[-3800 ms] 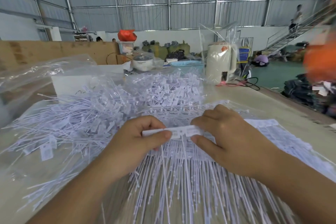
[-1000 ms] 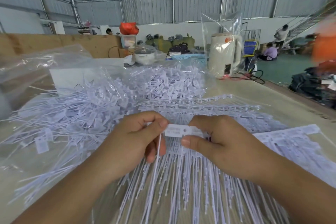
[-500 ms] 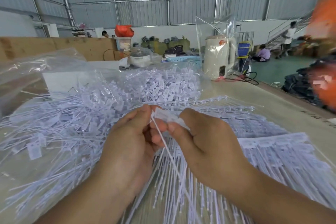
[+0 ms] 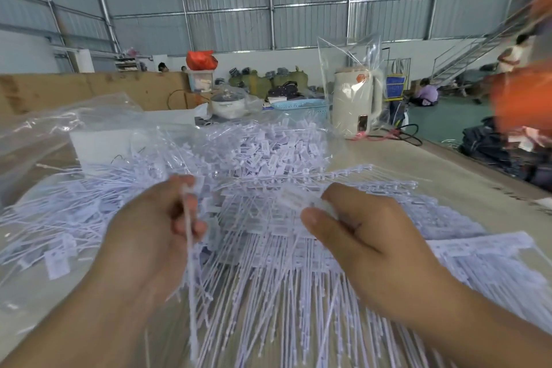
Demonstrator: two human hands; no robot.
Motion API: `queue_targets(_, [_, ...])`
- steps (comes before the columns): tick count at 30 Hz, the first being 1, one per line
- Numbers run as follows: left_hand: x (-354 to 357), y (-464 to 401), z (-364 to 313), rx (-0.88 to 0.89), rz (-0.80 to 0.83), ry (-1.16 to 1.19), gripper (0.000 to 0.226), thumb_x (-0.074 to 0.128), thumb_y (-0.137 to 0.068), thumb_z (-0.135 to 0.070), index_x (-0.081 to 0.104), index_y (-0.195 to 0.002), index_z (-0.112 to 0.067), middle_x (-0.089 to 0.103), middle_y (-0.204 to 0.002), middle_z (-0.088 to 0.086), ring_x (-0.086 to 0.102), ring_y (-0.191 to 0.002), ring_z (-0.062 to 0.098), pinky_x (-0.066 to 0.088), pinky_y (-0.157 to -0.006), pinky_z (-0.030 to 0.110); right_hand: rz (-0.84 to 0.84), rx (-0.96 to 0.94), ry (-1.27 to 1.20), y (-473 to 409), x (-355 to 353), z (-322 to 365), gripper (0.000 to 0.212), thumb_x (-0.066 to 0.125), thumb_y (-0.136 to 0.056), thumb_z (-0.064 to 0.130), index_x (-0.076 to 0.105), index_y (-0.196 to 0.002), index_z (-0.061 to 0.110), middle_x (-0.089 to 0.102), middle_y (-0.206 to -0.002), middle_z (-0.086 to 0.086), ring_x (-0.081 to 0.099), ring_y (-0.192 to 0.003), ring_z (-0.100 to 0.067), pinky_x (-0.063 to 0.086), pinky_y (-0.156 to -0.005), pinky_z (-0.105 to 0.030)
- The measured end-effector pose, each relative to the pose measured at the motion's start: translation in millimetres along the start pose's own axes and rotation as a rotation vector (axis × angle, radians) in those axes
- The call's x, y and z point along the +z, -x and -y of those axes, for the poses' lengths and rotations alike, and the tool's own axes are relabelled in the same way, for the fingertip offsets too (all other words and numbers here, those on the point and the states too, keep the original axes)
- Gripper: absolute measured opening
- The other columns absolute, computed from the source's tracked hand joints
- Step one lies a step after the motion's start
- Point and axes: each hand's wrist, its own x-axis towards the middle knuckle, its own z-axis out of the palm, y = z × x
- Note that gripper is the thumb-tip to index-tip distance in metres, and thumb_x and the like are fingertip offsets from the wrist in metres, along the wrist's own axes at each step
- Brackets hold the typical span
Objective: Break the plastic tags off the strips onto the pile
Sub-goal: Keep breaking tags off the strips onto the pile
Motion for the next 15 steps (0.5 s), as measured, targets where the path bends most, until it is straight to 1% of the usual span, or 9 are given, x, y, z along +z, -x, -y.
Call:
queue_targets(2, [9.2,9.1,13.2,0.124,0.183,-0.342,0.013,0.062,-0.087,-0.029,0.074,-0.087,-0.025,0.054,-0.051,0.002,0.044,-0.043,0.014,0.04,-0.047,0.026,0.138,0.019,-0.058,-1.8,-4.6,-5.2,0.027,0.049,-0.094,0.05,0.042,-0.071,0.037,0.042,-0.05,0.01,0.034,-0.041,-0.007,0.025,-0.044,-0.023])
queue_targets(3, [17.5,16.9,20.6,0.182,0.283,-0.428,0.014,0.064,-0.081,-0.036,0.074,-0.086,-0.029,0.056,-0.05,0.004,0.044,-0.04,0.015,0.038,-0.045,0.024,0.22,0.023,-0.058,-2.3,-5.8,-7.3,0.019,0.051,-0.094,0.048,0.045,-0.079,0.037,0.045,-0.052,0.01,0.036,-0.041,-0.007,0.026,-0.044,-0.022])
queue_targets(4, [24.8,23.8,27.1,0.203,0.378,-0.441,0.016,0.064,-0.078,-0.041,0.074,-0.084,-0.03,0.057,-0.049,0.007,0.043,-0.037,0.016,0.037,-0.042,0.021,0.29,0.03,-0.044,-2.4,-6.2,-9.2,0.012,0.052,-0.094,0.047,0.046,-0.089,0.038,0.048,-0.054,0.008,0.038,-0.042,-0.007,0.027,-0.045,-0.024])
queue_targets(6, [32.2,32.3,34.8,0.176,0.503,-0.392,0.02,0.062,-0.083,-0.043,0.073,-0.079,-0.027,0.059,-0.049,0.01,0.041,-0.033,0.016,0.035,-0.039,0.018,0.382,0.039,-0.033,-1.3,-6.8,-12.0,0.014,0.051,-0.095,0.046,0.047,-0.103,0.035,0.057,-0.064,0.003,0.041,-0.048,-0.009,0.034,-0.049,-0.034])
queue_targets(7, [32.5,34.5,35.4,0.149,0.528,-0.366,0.026,0.059,-0.085,-0.045,0.073,-0.077,-0.025,0.059,-0.05,0.011,0.04,-0.033,0.015,0.035,-0.038,0.016,0.41,0.038,-0.035,-1.3,-7.0,-13.2,0.017,0.051,-0.096,0.045,0.047,-0.107,0.032,0.062,-0.07,-0.001,0.043,-0.051,-0.01,0.037,-0.052,-0.039])
queue_targets(8, [31.1,35.2,35.8,0.119,0.538,-0.341,0.031,0.057,-0.084,-0.049,0.073,-0.076,-0.024,0.06,-0.05,0.012,0.04,-0.032,0.014,0.036,-0.037,0.016,0.419,0.039,-0.038,-1.4,-7.4,-14.4,0.018,0.051,-0.096,0.044,0.048,-0.108,0.031,0.064,-0.073,-0.003,0.044,-0.051,-0.01,0.038,-0.053,-0.039])
queue_targets(10, [29.0,36.7,35.4,0.107,0.541,-0.363,0.038,0.059,-0.082,-0.06,0.073,-0.077,-0.025,0.061,-0.051,0.012,0.042,-0.033,0.013,0.038,-0.037,0.018,0.404,0.029,-0.012,-2.2,-7.2,-16.6,0.017,0.054,-0.095,0.045,0.048,-0.106,0.033,0.06,-0.065,0.002,0.043,-0.047,-0.008,0.033,-0.048,-0.029])
queue_targets(12, [27.0,35.9,34.2,0.158,0.571,-0.499,0.033,0.066,-0.079,-0.062,0.072,-0.08,-0.03,0.061,-0.052,0.006,0.046,-0.037,0.009,0.038,-0.04,0.016,0.393,0.008,0.017,-3.2,-6.2,-17.8,0.018,0.056,-0.093,0.046,0.048,-0.104,0.034,0.057,-0.06,0.006,0.043,-0.044,-0.006,0.028,-0.045,-0.02])
queue_targets(15, [23.8,31.4,33.3,0.135,0.608,-0.631,0.02,0.064,-0.072,-0.05,0.069,-0.082,-0.033,0.063,-0.053,0.002,0.047,-0.039,0.007,0.036,-0.04,0.016,0.414,0.005,0.035,-2.8,-5.2,-19.2,0.018,0.058,-0.091,0.049,0.053,-0.099,0.033,0.054,-0.055,0.01,0.043,-0.043,-0.006,0.027,-0.045,-0.017])
